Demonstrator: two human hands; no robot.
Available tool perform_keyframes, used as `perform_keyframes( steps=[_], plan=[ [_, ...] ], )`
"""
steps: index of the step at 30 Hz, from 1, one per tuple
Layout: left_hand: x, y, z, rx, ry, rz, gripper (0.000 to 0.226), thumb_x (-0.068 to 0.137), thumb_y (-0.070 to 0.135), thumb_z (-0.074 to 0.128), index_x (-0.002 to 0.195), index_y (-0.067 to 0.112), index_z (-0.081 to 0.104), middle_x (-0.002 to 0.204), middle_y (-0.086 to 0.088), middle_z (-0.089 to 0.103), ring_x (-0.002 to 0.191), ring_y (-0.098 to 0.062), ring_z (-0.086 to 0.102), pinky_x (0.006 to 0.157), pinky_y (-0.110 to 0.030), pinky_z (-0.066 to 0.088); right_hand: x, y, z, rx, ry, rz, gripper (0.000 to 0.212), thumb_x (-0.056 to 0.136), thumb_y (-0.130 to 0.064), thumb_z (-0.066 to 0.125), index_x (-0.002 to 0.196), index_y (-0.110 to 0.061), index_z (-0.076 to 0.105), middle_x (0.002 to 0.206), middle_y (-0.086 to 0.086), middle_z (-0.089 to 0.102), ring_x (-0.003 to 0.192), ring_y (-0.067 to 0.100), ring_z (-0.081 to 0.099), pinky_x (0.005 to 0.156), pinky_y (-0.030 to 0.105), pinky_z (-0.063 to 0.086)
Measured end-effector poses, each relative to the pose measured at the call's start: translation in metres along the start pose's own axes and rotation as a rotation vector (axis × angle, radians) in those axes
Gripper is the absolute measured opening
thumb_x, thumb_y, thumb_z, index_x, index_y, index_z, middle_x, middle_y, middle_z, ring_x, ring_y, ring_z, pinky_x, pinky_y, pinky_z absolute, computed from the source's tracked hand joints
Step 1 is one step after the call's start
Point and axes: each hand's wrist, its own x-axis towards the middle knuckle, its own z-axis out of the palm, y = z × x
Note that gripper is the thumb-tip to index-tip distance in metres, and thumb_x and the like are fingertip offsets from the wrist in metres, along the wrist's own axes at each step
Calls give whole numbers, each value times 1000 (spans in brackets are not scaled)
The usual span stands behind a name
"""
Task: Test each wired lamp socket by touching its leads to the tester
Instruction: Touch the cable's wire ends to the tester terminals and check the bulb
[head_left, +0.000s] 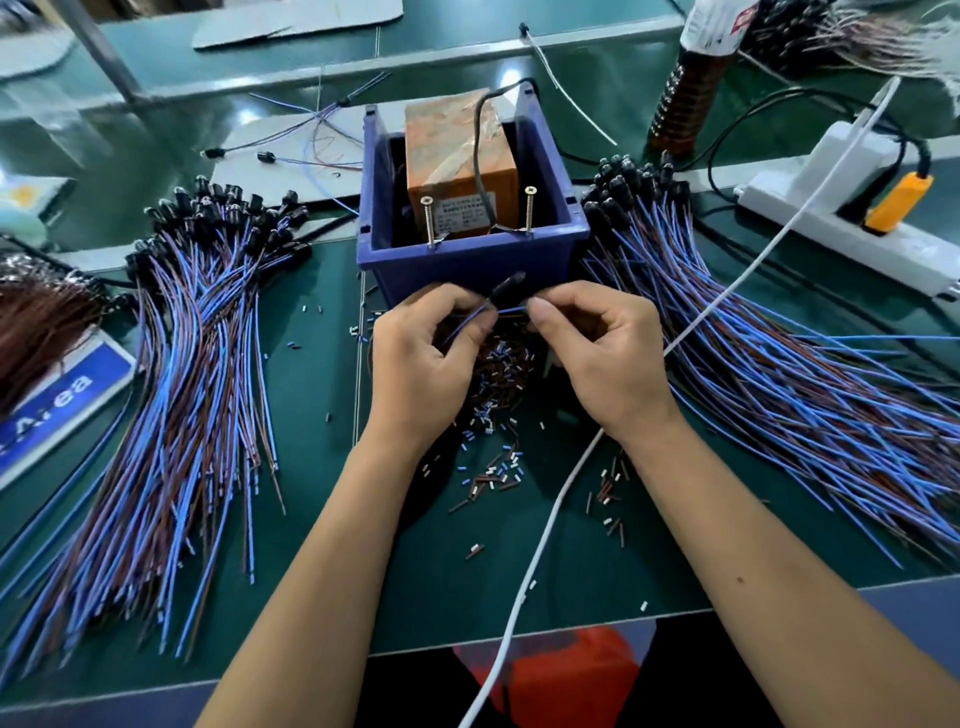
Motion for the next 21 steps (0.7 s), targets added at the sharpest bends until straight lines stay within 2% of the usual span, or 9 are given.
perform_keyframes(
  steps=[3, 8, 10, 14, 18, 21],
  plan=[
    [-3, 2, 2, -17, -19, -8, 8, 95, 12, 71, 87, 10, 71, 79, 4, 67, 75, -13, 63, 69, -34, 51, -1, 1, 0, 3, 24, 16, 8, 97, -15, 73, 92, -14, 80, 74, -15, 71, 64, 0, 63, 64, 12, 45],
    [-6, 9, 12, -30, -14, -32, 10, 95, 11, 70, 86, 11, 69, 75, 6, 64, 69, -14, 60, 64, -33, 48, 0, 1, -1, 77, 81, 60, 9, 96, -14, 73, 90, -12, 80, 71, -12, 72, 61, 0, 62, 62, 12, 45],
    [-4, 9, 13, -22, -18, -26, 10, 95, 11, 69, 85, 11, 69, 75, 7, 63, 69, -12, 59, 63, -30, 47, 1, 2, -1, 91, 98, 69, 10, 96, -16, 72, 89, -15, 80, 72, -11, 72, 60, 1, 62, 61, 14, 46],
    [-4, 0, 8, 0, 48, -79, 11, 94, 13, 70, 84, 12, 69, 72, 18, 58, 65, -2, 53, 62, -26, 41, 6, 7, -6, 192, 267, 180, 12, 95, -23, 71, 87, -27, 79, 71, -6, 70, 63, 9, 61, 60, 24, 45],
    [-5, 0, 6, -36, 86, -120, 11, 96, 16, 70, 85, 15, 70, 70, 20, 59, 66, -1, 53, 65, -26, 42, 3, 9, -2, 33, 147, 108, 8, 93, -29, 73, 98, -28, 78, 78, -8, 73, 71, 8, 68, 67, 22, 52],
    [-5, 3, 7, -62, 93, -123, 11, 96, 16, 70, 86, 14, 70, 72, 16, 61, 67, -3, 56, 66, -26, 44, 2, 5, 0, -44, 63, 41, 10, 96, -33, 71, 93, -27, 77, 79, -11, 75, 75, 11, 72, 71, 21, 53]
  ],
)
